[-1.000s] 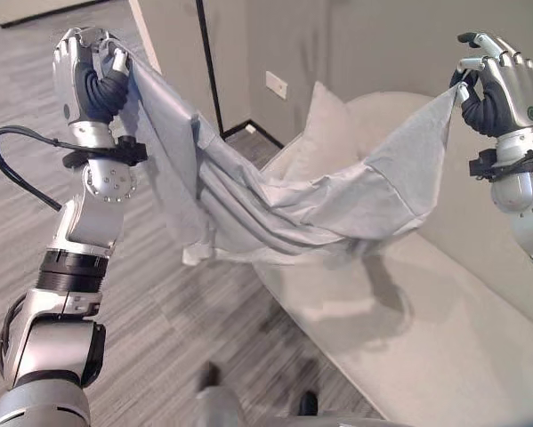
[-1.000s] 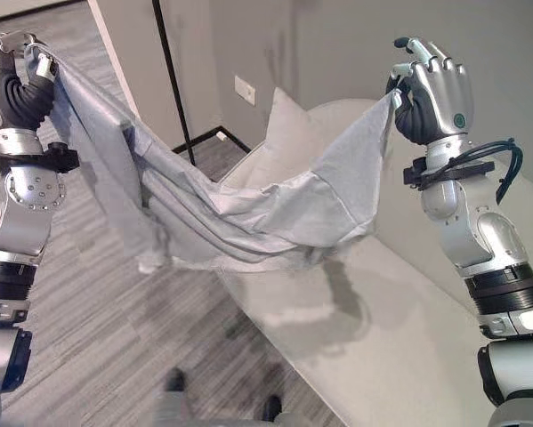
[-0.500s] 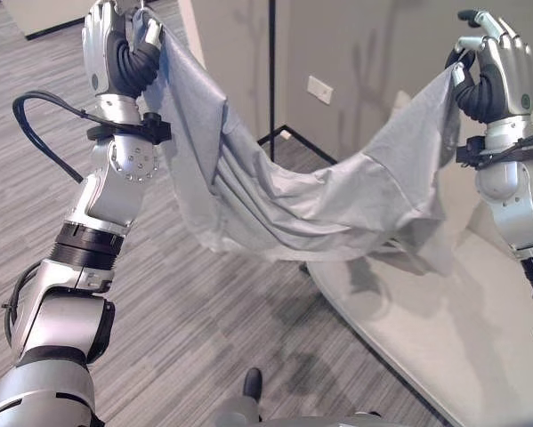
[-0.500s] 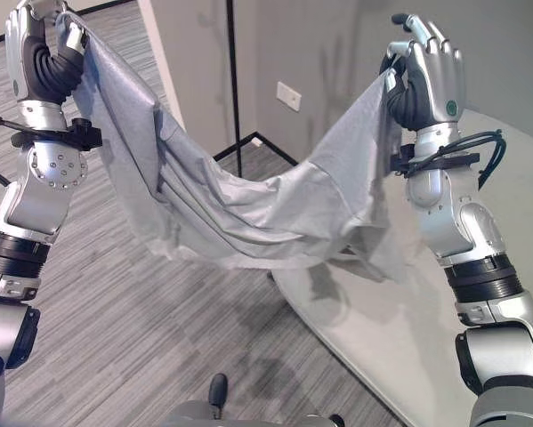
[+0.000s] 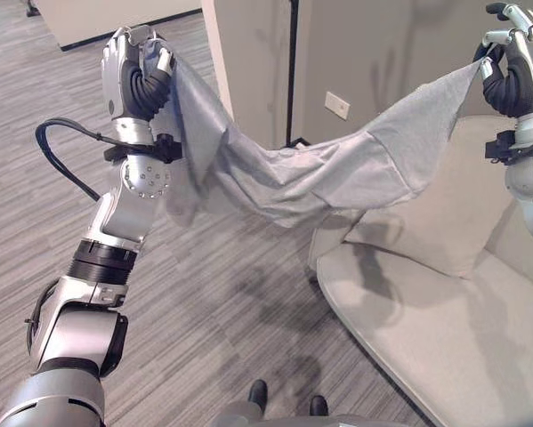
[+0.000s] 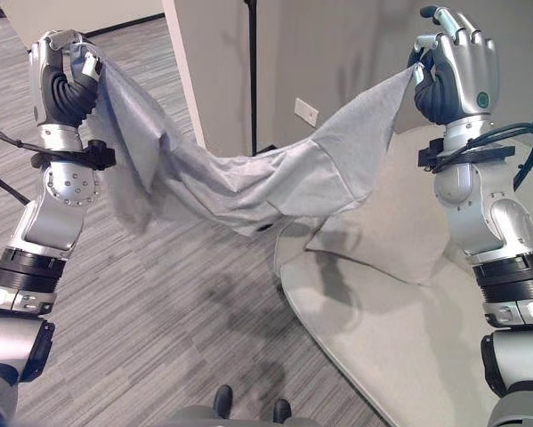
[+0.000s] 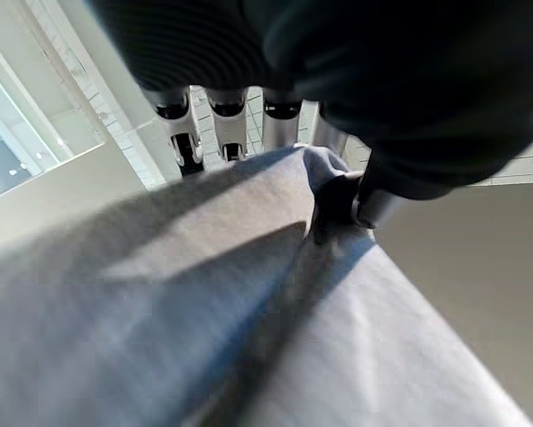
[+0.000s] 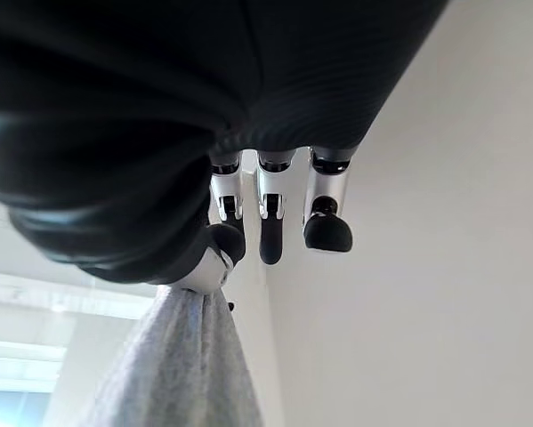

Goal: Hang the clothes on the sofa on the clothes rack.

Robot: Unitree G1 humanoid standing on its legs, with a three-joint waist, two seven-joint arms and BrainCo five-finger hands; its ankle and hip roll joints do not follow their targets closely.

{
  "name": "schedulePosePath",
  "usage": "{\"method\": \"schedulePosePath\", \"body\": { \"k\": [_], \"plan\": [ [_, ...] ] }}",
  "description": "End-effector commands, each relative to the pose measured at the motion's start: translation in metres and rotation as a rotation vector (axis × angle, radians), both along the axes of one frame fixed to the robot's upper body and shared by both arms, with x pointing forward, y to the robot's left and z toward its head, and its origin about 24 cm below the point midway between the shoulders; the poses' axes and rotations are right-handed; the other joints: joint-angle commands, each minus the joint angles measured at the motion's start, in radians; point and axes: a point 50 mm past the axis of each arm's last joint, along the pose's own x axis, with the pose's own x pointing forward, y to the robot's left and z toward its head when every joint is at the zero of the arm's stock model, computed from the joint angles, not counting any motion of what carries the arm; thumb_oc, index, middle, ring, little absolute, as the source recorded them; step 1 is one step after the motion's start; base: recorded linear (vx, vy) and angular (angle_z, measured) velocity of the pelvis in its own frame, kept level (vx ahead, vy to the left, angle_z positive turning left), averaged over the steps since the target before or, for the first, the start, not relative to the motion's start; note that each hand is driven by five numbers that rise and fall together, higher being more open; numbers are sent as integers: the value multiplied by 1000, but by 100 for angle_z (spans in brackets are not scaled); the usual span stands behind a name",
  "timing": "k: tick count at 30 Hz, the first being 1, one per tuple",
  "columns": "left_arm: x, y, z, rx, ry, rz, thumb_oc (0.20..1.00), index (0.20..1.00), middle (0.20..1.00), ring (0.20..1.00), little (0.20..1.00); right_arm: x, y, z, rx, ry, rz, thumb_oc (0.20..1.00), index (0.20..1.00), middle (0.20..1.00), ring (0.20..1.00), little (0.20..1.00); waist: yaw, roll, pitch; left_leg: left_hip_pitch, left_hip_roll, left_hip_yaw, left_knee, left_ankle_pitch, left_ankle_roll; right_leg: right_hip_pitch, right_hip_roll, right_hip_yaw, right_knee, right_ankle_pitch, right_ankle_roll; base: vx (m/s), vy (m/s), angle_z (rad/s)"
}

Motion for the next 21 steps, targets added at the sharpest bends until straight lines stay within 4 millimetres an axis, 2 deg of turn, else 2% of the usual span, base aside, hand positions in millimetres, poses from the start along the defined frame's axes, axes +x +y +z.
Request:
{"method": "schedulePosePath", "body": {
  "k": [1,2,3,4,6,8,9,10,11,12,14,15,16,17,18,19,20,21],
  "plan": [
    [-7,6,24,-12,-110,-1,200,200,200,200,200,-10,-7,10,-4,-58,2,200,200,200,200,200,5,-16,-89,-35,83,73,-2,-76,-26,-35,25,33,28,-17,73,119,184,7],
    [-5,6,27,-15,-115,-2,200,200,200,200,200,-12,-9,13,-3,-73,-3,200,200,200,200,200,7,-15,-88,-69,151,43,-55,9,-54,-37,8,42,24,-31,83,151,175,2],
    [-5,6,27,-15,-116,-4,200,200,200,200,200,-12,-10,13,-2,-73,-4,200,200,200,200,200,5,-15,-93,-63,153,41,-72,10,-58,-38,10,40,23,-36,81,312,379,2],
    [-4,7,30,-24,-126,-4,200,200,200,200,200,-15,-13,15,0,-93,-12,200,200,200,200,200,3,-5,-90,-125,223,12,-171,73,-93,-9,-16,65,5,-71,100,243,232,5],
    [-4,6,29,-24,-127,-8,200,200,200,200,200,-17,-15,16,0,-101,-21,200,200,200,200,200,1,3,-93,-138,236,16,-188,81,-105,8,-27,71,-3,-81,106,256,283,-10],
    [-4,4,29,-17,-125,-14,200,200,200,200,200,-20,-17,16,-8,-105,-31,200,200,200,200,200,-1,32,-112,-136,252,38,-196,85,-121,44,-60,80,-13,-91,128,409,477,-30],
    [-3,-1,29,-12,-127,-30,200,200,200,200,200,-21,-18,16,-9,-115,-44,200,200,200,200,200,-8,56,-128,-118,240,53,-190,95,-130,61,-105,69,-7,-83,149,474,585,-45],
    [-2,-3,31,-9,-124,-37,200,200,200,200,200,-21,-19,15,-3,-116,-50,200,200,200,200,200,-14,61,-135,-108,224,69,-184,89,-124,61,-134,64,0,-74,163,333,435,-48],
    [-2,-3,31,-9,-124,-37,200,200,200,200,200,-21,-19,15,-3,-115,-51,200,200,200,200,200,-14,57,-136,-108,220,72,-183,88,-122,61,-139,64,0,-75,166,323,430,-29],
    [-1,-4,32,2,-117,-39,200,200,200,200,200,-17,-15,8,37,-107,-39,200,200,200,200,200,-18,53,-146,-79,176,105,-170,60,-99,31,-197,70,60,-17,180,276,400,-14],
    [-2,-5,35,27,-122,-34,200,200,200,200,200,-14,-12,5,40,-99,-42,200,200,200,200,200,-21,51,-149,-55,136,134,-168,40,-77,3,-235,80,114,81,179,235,376,-6],
    [-2,-5,35,28,-123,-33,200,200,200,200,200,-13,-12,6,40,-99,-41,200,200,200,200,200,-18,49,-149,-55,134,138,-168,41,-74,0,-238,85,114,83,181,133,246,8],
    [-3,-4,38,41,-131,-27,200,200,200,200,200,-12,-9,6,42,-101,-37,200,200,200,200,200,-18,48,-149,-42,116,154,-174,34,-65,-17,-252,88,140,136,176,135,231,16],
    [-4,-5,40,52,-137,-24,200,200,200,200,200,-11,-7,6,44,-104,-31,200,200,200,200,200,-16,48,-153,-34,104,170,-179,28,-56,-22,-259,87,150,167,177,306,400,11],
    [-4,-8,40,53,-138,-32,200,200,200,200,200,-12,-7,6,41,-104,-30,200,200,200,200,200,-31,47,-159,-9,78,177,-192,10,-42,-43,-218,117,165,181,157,303,366,-7],
    [-4,-10,40,49,-137,-39,200,200,200,200,200,-13,-7,8,45,-109,-27,200,200,200,200,200,-32,51,-160,0,70,181,-196,-1,-34,-58,-190,118,155,158,154,241,252,-22],
    [-4,-10,40,49,-137,-40,200,200,200,200,200,-14,-7,8,45,-109,-28,200,200,200,200,200,-31,53,-161,0,72,181,-195,-6,-34,-60,-188,118,158,153,153,133,142,-5],
    [-4,-11,41,47,-141,-46,200,200,200,200,200,-13,-6,9,48,-112,-20,200,200,200,200,200,-29,52,-161,8,63,188,-197,-15,-28,-74,-166,97,137,131,151,131,113,16]
  ]
}}
